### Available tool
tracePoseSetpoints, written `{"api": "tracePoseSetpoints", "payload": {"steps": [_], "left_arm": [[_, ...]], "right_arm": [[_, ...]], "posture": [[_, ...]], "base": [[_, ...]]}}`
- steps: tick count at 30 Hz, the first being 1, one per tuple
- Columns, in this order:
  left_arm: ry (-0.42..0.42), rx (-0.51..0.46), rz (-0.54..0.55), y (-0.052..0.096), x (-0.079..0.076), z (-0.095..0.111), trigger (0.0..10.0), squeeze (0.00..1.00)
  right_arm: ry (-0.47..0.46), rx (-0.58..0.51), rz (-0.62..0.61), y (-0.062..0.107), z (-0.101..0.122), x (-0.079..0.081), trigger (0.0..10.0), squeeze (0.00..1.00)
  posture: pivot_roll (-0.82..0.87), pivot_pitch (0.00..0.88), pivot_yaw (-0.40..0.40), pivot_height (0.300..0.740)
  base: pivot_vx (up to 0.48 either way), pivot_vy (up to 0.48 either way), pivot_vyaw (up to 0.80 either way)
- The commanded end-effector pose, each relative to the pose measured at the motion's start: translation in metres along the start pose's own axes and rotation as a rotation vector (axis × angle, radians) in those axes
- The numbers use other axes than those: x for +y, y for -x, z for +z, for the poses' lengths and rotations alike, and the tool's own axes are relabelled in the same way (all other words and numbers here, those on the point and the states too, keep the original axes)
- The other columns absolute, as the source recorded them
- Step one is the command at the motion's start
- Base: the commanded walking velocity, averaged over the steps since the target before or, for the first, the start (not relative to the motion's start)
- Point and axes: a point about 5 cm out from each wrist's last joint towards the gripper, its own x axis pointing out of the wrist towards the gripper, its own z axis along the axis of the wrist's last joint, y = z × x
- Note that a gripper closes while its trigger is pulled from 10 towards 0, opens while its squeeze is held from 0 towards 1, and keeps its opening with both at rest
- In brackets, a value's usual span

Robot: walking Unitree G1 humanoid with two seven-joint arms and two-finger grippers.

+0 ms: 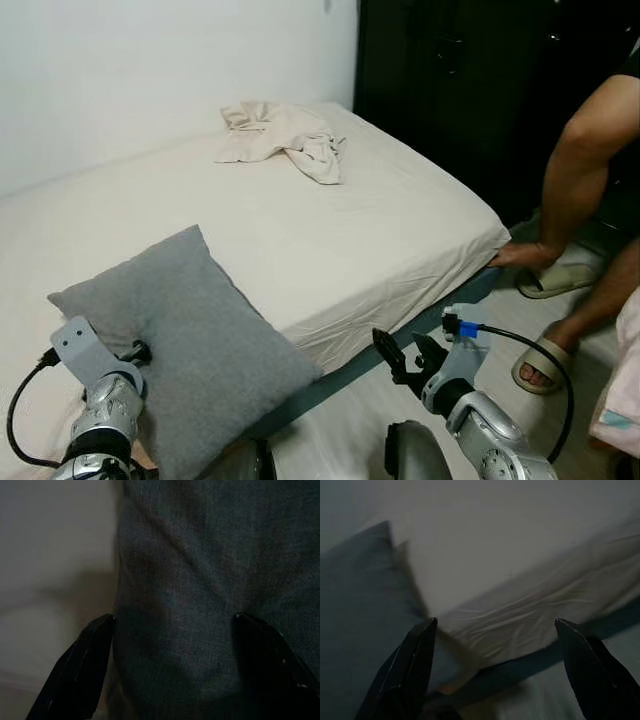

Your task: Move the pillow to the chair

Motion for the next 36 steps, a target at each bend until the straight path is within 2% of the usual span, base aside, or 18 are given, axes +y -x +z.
{"api": "tracePoseSetpoints", "payload": {"steps": [1, 3, 11, 12, 13, 14, 15, 25, 29, 36], "left_arm": [[-0.009, 0.207, -0.004, 0.006, 0.003, -0.047, 10.0, 0.0], [-0.001, 0.242, -0.037, 0.007, -0.003, -0.052, 10.0, 0.0], [0.061, 0.363, -0.152, 0.012, -0.019, -0.067, 10.0, 0.0], [0.087, 0.394, -0.209, 0.014, -0.027, -0.07, 0.0, 0.0], [0.087, 0.394, -0.209, 0.014, -0.027, -0.07, 0.0, 0.0], [0.101, 0.407, -0.26, 0.015, -0.036, -0.071, 0.0, 0.0], [0.104, 0.41, -0.275, 0.016, -0.039, -0.071, 0.0, 0.0], [0.143, 0.396, -0.383, 0.019, -0.059, -0.068, 0.0, 0.0], [0.214, 0.358, -0.54, 0.026, -0.083, -0.061, 0.0, 0.0], [0.351, 0.284, -0.735, 0.035, -0.108, -0.04, 0.0, 0.0]], "right_arm": [[0.0, -0.017, 0.048, 0.001, 0.002, 0.007, 10.0, 0.0], [0.028, -0.032, 0.064, 0.001, 0.005, 0.01, 10.0, 0.0], [0.02, -0.022, 0.031, 0.0, 0.005, 0.006, 10.0, 0.0], [0.018, -0.02, 0.022, 0.0, 0.005, 0.004, 10.0, 0.0], [0.018, -0.02, 0.022, 0.0, 0.005, 0.004, 10.0, 0.0], [0.019, -0.02, 0.014, 0.0, 0.005, 0.003, 10.0, 0.0], [0.02, -0.02, 0.012, 0.0, 0.005, 0.003, 10.0, 0.0], [0.015, -0.043, 0.005, -0.001, 0.009, 0.001, 10.0, 0.0], [0.0, -0.072, 0.022, -0.003, 0.012, 0.005, 10.0, 0.0], [-0.018, -0.135, 0.08, -0.006, 0.02, 0.014, 10.0, 0.0]], "posture": [[-0.13, 0.181, 0.066, 0.605], [-0.12, 0.179, 0.065, 0.605], [-0.12, 0.173, 0.066, 0.605], [-0.13, 0.17, 0.067, 0.605], [-0.13, 0.17, 0.067, 0.605], [-0.13, 0.17, 0.067, 0.605], [-0.13, 0.17, 0.067, 0.605], [-0.13, 0.164, 0.07, 0.605], [-0.13, 0.162, 0.07, 0.605], [-0.12, 0.16, 0.071, 0.605]], "base": [[0.0, 0.0, 0.0], [0.0, 0.0, 0.0], [0.0, 0.0, 0.0], [0.0, 0.0, 0.0], [0.0, 0.0, 0.0], [0.0, 0.0, 0.0], [0.0, 0.0, 0.0], [0.0, 0.0, 0.0], [0.0, 0.0, 0.0], [0.0, 0.0, 0.0]]}}
